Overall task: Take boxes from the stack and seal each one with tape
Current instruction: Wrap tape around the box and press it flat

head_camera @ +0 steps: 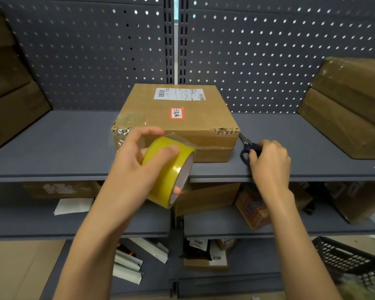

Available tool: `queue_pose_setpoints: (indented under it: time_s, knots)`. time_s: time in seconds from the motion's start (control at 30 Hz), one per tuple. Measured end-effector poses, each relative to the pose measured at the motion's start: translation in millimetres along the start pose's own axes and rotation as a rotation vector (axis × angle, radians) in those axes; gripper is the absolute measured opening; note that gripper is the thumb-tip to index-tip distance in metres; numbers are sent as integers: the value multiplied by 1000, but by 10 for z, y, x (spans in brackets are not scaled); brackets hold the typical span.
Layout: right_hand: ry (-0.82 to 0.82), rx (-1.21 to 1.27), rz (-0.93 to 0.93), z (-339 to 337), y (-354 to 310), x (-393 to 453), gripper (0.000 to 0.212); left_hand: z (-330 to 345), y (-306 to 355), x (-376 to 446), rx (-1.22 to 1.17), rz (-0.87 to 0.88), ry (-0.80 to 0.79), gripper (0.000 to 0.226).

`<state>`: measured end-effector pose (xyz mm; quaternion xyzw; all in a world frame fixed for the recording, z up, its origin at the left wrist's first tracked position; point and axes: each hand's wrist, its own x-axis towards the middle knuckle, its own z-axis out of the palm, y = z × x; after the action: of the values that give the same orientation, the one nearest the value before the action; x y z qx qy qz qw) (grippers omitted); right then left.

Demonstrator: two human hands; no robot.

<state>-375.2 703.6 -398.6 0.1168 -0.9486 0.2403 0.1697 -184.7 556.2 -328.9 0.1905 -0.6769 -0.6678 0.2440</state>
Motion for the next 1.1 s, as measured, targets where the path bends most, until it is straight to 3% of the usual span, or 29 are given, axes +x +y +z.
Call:
queue_pose_setpoints:
  time_s: [0.3, 0.47, 0.53, 0.63, 0.77, 1.1]
  knots:
    - [179, 334, -134, -397, -269, 181, 24, -182, 214, 61, 304, 301, 79, 33]
    - [144, 406, -275, -438, -585, 210, 23, -418, 318, 118, 475, 335, 93, 45]
    - [119, 375, -328, -409, -708, 177, 25, -560, 295, 148, 639, 353, 148, 53]
    - [103, 343, -394, -351, -883, 106, 25, -805, 235, 204, 949, 410, 241, 48]
    - [78, 341, -451, -294, -1133, 22, 24, -1165, 138, 368, 1154, 355, 271, 48]
    - [25, 337, -495, -94, -1727, -168, 24, -1608, -265, 820, 1428, 251, 136, 39]
